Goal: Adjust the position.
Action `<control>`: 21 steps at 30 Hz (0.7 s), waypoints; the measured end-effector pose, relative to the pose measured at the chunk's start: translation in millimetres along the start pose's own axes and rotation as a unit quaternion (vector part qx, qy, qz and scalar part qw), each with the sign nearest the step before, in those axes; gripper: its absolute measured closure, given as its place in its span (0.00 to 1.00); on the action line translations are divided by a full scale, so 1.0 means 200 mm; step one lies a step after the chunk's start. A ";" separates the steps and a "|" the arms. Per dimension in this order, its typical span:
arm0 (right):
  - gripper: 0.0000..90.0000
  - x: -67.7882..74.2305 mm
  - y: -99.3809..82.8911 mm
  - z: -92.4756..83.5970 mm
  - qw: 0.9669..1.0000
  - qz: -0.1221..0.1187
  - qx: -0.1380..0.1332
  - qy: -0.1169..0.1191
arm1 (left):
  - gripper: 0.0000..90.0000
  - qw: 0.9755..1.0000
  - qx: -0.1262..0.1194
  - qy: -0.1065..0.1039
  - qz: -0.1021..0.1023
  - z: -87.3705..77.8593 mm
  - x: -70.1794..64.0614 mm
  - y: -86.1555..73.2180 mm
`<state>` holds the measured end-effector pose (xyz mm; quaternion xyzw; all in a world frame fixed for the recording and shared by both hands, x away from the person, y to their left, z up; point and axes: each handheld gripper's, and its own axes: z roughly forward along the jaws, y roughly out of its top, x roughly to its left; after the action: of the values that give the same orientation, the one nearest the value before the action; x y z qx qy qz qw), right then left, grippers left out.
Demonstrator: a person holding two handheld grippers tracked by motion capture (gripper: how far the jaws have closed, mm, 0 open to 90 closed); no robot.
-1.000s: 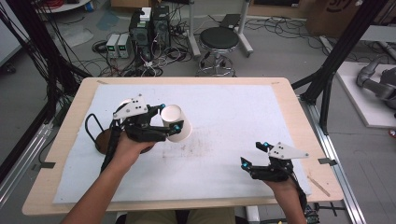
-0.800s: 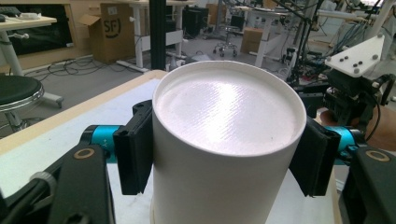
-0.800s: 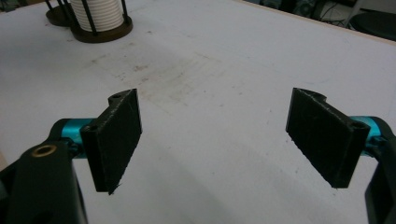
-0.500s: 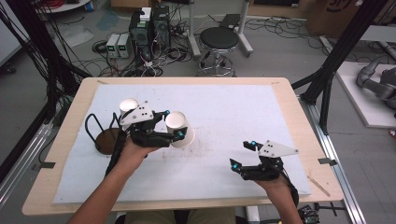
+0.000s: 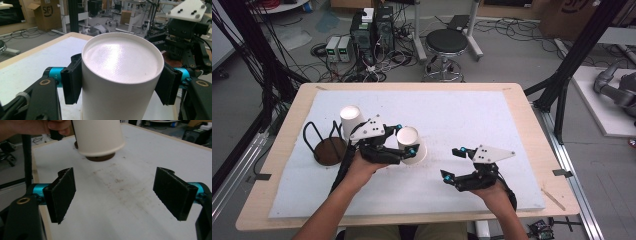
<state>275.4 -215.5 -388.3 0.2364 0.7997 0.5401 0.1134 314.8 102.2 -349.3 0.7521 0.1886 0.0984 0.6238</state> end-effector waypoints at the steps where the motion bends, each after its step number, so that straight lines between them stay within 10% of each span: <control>1: 0.21 0.01 0.01 0.01 1.000 -0.004 -0.003 0.006 | 0.36 1.000 0.001 -0.003 -0.001 0.01 0.00 0.00; 21: 0.21 0.04 0.06 0.19 0.997 -0.036 -0.003 0.068 | 0.37 0.996 0.020 -0.089 0.017 0.12 -0.11 -0.03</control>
<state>287.9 -176.7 -392.5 0.1700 0.8120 0.5528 0.0789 303.7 73.0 -357.4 0.7731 0.1216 0.0384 0.6214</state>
